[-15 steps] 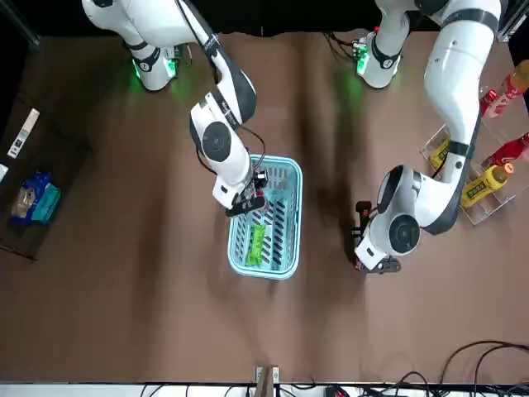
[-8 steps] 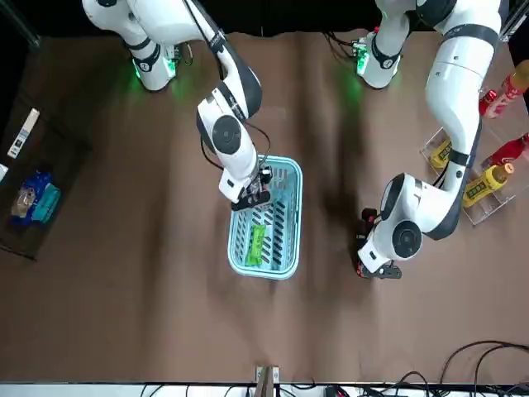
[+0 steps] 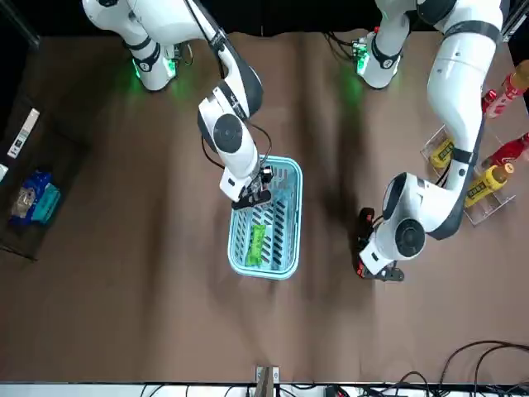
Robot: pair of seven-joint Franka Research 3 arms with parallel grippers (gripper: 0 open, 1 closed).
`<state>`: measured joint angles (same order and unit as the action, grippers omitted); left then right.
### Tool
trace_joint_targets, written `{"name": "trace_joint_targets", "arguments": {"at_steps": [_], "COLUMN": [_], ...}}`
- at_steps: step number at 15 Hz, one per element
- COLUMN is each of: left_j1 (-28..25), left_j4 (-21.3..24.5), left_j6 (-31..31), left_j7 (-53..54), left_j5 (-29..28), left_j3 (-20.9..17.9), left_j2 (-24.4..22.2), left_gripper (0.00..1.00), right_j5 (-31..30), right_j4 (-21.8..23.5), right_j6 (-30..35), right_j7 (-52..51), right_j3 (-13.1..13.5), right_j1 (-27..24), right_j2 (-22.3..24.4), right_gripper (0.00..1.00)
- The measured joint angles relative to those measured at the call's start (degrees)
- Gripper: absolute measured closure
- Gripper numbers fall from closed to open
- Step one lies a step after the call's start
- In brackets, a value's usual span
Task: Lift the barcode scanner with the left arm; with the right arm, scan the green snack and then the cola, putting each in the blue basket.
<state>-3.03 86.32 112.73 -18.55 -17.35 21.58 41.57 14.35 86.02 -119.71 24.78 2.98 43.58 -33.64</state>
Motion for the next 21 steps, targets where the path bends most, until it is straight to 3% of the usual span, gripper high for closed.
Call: {"name": "trace_joint_targets", "arguments": {"at_steps": [2, 3, 5, 8, 11, 14, 16, 18, 21], "left_j1": [-0.29, -0.53, -0.65, -1.84, -1.25, 4.42, 6.88, 7.51, 7.75], "left_j4": [-0.96, -1.52, -1.74, -1.74, -2.19, -2.22, -1.91, 0.25, 5.94], "left_j6": [0.16, 0.05, -1.5, -10.66, -14.88, -17.04, -21.1, -24.87, -24.66], "left_j7": [0.04, 1.58, 3.56, 4.51, 4.06, 4.66, 6.43, 7.75, 7.88], "left_j5": [-0.3, -1.92, -2.82, -2.82, 0.13, 8.69, 14.51, 16.4, 16.68], "left_j3": [0.01, 0.01, 0.03, 1.27, 0.51, -9.52, -15.1, -16.78, -16.67], "left_j2": [-2.29, -6.54, -11.89, -18.77, -23.55, -29.45, -33.91, -38.8, -44.52], "left_gripper": [0.0, 0.0, 0.0, 0.0, 0.0, 0.0, 0.0, 0.0, 0.0], "right_j5": [0.0, 0.01, 0.01, 0.01, 0.0, -0.01, -0.07, -1.07, -2.62], "right_j4": [-0.08, -0.56, -1.09, -1.69, -2.48, -4.31, -4.66, -4.66, -4.64], "right_j6": [-0.12, -0.18, -0.18, -0.18, -0.18, -0.13, 3.57, 8.66, 16.92], "right_j7": [0.11, 0.21, 0.23, 0.23, 0.24, 0.24, 0.2, -0.96, -7.01], "right_j3": [0.0, -0.01, -0.02, 0.0, 0.58, 1.47, 1.62, 1.71, 1.79], "right_j1": [0.01, 0.01, 0.01, 0.01, -0.08, -2.59, -6.28, -10.53, -16.68], "right_j2": [-0.01, 0.0, 0.0, 0.0, 0.05, 1.92, 5.16, 8.48, 11.71], "right_gripper": [0.65, 0.48, 0.3, 0.03, 0.0, 0.0, 0.0, 0.0, 0.0]}}
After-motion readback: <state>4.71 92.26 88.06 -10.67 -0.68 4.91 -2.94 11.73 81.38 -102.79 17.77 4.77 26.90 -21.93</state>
